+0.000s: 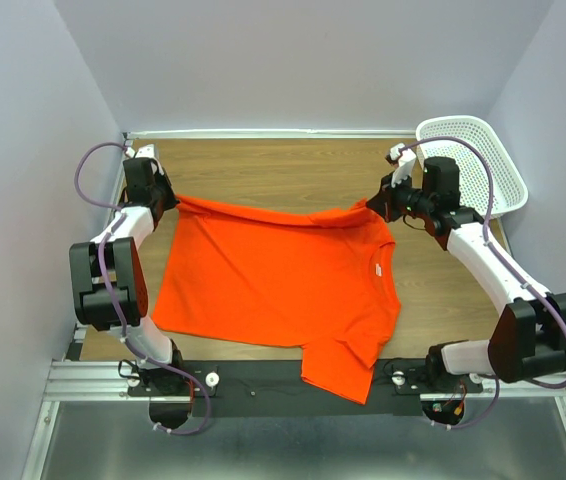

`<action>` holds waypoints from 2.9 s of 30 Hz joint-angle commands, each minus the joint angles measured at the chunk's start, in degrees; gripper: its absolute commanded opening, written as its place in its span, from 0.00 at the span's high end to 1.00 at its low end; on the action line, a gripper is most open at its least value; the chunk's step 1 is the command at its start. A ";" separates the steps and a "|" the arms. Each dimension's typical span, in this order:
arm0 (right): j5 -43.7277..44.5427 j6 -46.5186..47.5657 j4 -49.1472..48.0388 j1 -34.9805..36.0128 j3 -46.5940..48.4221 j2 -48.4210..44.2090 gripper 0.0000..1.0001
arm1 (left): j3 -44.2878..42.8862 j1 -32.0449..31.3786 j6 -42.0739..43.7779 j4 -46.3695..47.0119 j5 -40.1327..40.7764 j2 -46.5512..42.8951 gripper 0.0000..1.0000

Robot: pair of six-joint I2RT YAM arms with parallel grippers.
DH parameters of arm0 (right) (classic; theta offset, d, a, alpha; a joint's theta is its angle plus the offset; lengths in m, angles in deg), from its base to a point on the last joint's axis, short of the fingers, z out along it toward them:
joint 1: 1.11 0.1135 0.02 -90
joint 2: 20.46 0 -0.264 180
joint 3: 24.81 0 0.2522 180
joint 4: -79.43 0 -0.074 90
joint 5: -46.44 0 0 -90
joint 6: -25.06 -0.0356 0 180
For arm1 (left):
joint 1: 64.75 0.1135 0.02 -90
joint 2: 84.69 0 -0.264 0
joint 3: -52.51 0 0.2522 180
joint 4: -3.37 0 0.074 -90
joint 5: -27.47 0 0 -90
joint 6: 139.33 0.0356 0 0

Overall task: Fold and stack the t-shirts
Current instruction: Fold the tshirt

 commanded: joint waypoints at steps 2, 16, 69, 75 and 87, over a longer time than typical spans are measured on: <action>1.13 0.14 0.94 -0.33 0.16 0.66 0.99 | 1.23 0.43 1.29 -1.37 0.18 -2.38 1.00; 1.22 0.14 1.03 -0.42 0.33 0.13 0.99 | 2.46 0.34 2.17 -5.14 2.55 -2.38 1.00; -13.63 18.42 15.71 -0.33 -7.75 -8.13 0.99 | 17.32 -1.16 -1.61 -3.74 -0.96 -44.57 0.24; -15.57 22.45 18.60 0.46 -8.19 -8.22 0.99 | 17.49 -1.42 -1.87 -3.13 -2.72 -44.57 0.24; -15.92 26.24 21.07 2.83 -8.89 -8.04 0.99 | 17.49 -1.42 -1.96 -2.77 -4.13 -44.48 0.24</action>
